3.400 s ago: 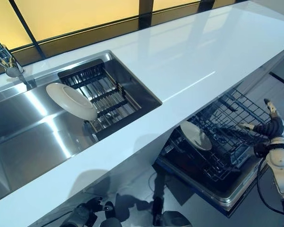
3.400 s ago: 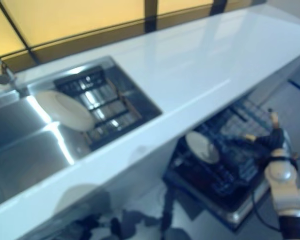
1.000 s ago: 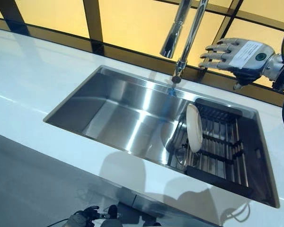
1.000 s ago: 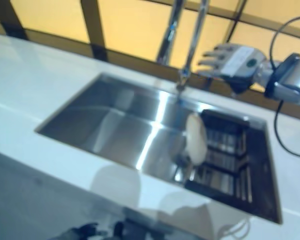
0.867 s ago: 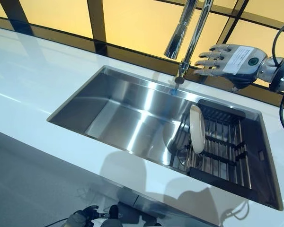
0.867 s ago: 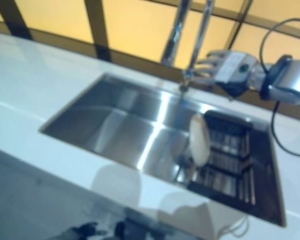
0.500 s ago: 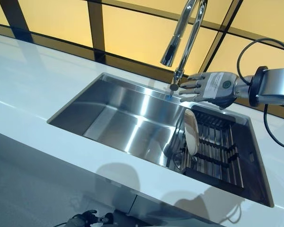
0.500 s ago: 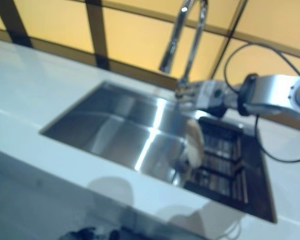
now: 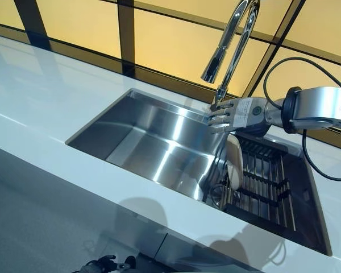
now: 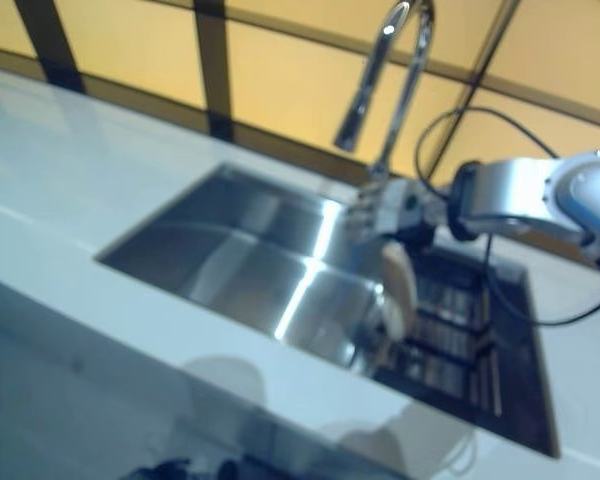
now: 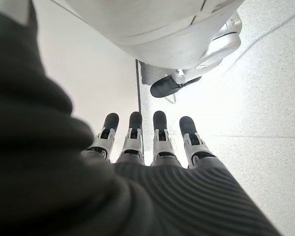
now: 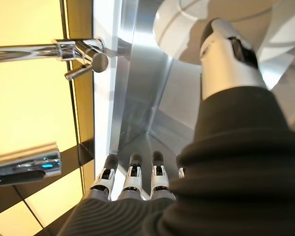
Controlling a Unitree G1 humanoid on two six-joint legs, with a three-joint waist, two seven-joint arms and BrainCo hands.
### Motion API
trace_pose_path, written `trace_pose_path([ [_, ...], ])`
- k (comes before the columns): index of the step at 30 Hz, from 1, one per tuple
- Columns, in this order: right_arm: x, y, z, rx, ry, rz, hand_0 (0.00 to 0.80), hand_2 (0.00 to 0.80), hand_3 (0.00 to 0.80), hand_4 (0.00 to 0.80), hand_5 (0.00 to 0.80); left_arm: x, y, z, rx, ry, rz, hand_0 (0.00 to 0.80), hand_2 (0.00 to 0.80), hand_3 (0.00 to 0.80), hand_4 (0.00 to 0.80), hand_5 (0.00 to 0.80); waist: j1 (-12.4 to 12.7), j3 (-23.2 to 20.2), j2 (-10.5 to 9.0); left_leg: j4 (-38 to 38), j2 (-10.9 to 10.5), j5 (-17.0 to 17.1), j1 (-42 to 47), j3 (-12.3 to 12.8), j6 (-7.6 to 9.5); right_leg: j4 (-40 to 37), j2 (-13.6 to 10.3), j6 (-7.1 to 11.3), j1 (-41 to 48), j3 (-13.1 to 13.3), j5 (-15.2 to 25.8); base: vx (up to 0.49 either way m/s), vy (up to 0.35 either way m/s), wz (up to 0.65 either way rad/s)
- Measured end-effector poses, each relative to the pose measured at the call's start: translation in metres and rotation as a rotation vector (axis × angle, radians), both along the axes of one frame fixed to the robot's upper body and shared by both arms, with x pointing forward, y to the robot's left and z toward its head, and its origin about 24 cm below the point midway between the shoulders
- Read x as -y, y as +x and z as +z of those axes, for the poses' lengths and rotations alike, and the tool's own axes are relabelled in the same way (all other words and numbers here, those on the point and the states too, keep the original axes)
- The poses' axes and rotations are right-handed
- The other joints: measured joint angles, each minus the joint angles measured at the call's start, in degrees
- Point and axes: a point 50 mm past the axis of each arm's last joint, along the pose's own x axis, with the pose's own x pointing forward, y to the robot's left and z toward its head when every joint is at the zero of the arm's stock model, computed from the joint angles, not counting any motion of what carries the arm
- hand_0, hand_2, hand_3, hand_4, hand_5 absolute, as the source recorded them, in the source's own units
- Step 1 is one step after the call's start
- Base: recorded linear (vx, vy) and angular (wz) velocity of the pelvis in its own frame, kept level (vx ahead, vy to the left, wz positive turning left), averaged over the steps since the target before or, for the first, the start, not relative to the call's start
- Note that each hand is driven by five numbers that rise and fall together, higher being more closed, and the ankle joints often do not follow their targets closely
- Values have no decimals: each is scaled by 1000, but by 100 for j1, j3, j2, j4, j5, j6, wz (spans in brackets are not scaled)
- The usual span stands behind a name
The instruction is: Take plates into dishwasher
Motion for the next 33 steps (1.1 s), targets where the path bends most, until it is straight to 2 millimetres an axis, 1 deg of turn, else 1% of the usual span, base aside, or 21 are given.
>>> trace_pose_path([
  [7,2,1,-7,-42,-31,-40,0,0,0,0,0,0,1,0,4,-4,5,0,0,0,0,0,117,-1,-1,-1,-1,3,-1,-6,2,-15,0,6,-7,-7,-2,0,0,0],
  [11,-4,2,-11,-76,-31,-42,0,0,0,0,0,0,1,0,5,-3,5,0,0,0,0,0,122,-1,-2,0,-2,4,-1,-10,1,-17,1,5,5,-11,-2,0,0,0],
  [14,-5,2,-15,-99,-32,-48,0,0,0,0,0,1,1,0,7,-3,5,0,0,0,0,0,133,-2,-3,0,-6,8,0,-19,0,-19,0,5,12,-20,-2,0,0,0],
  [17,-3,6,-26,-142,-29,-69,0,0,0,0,0,0,1,0,10,1,7,0,0,0,0,0,137,-4,-6,0,-4,12,0,-36,0,-20,3,7,20,-35,-3,0,0,0],
  [22,2,7,-39,-186,-35,-101,0,0,0,0,0,0,1,0,11,5,8,0,0,0,0,0,139,-4,-7,-1,-4,13,-2,-41,1,-20,4,8,21,-42,-4,0,0,0],
  [31,10,14,-43,-205,-23,-154,0,0,0,0,0,0,1,0,12,6,8,0,0,0,0,0,155,-2,-6,-1,-3,13,-8,-50,0,-22,7,8,19,-64,-4,0,0,0],
  [33,13,14,-47,-219,-23,-163,0,0,0,0,0,0,1,0,14,5,8,0,0,0,0,0,155,-1,-9,-1,-4,13,-10,-56,0,-22,8,8,20,-69,-4,0,0,0],
])
